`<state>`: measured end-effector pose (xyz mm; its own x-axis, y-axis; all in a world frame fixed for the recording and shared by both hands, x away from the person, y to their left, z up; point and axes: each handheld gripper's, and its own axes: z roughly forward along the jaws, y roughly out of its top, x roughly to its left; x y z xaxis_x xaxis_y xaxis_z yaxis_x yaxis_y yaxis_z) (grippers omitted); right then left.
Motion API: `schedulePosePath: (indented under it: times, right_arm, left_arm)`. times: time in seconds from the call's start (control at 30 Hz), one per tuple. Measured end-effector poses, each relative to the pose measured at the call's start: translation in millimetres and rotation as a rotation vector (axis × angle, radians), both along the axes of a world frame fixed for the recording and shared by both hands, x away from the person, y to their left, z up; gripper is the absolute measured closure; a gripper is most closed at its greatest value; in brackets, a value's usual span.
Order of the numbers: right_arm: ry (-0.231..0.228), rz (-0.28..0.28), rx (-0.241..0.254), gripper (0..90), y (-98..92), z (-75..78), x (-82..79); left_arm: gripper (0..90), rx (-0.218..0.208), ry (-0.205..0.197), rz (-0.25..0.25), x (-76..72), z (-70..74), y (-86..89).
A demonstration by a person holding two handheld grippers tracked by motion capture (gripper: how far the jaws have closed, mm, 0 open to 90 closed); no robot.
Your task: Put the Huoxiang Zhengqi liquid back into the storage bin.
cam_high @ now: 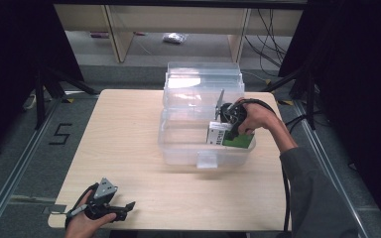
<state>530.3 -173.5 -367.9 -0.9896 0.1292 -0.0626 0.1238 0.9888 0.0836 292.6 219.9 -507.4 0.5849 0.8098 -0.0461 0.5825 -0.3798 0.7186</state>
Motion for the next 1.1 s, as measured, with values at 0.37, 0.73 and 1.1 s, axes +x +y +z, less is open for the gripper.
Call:
schedulePosePath:
  times: [0.37,0.73,1.1]
  right_arm:
    - [0.015,0.002,-0.015,64.4,1.8,-15.8,0.9]
    - [0.027,0.011,-0.026,64.2,3.0,-25.8,4.9]
    - [0.037,0.041,-0.029,64.1,-1.3,-40.0,7.7]
  left_arm:
    - [15.1,0.007,-0.002,0.003,-0.1,0.2,-0.2]
    - [15.1,-0.021,-0.001,0.000,-1.1,0.3,-1.1]
    - [15.1,0.005,0.001,-0.006,-0.3,0.8,-0.2]
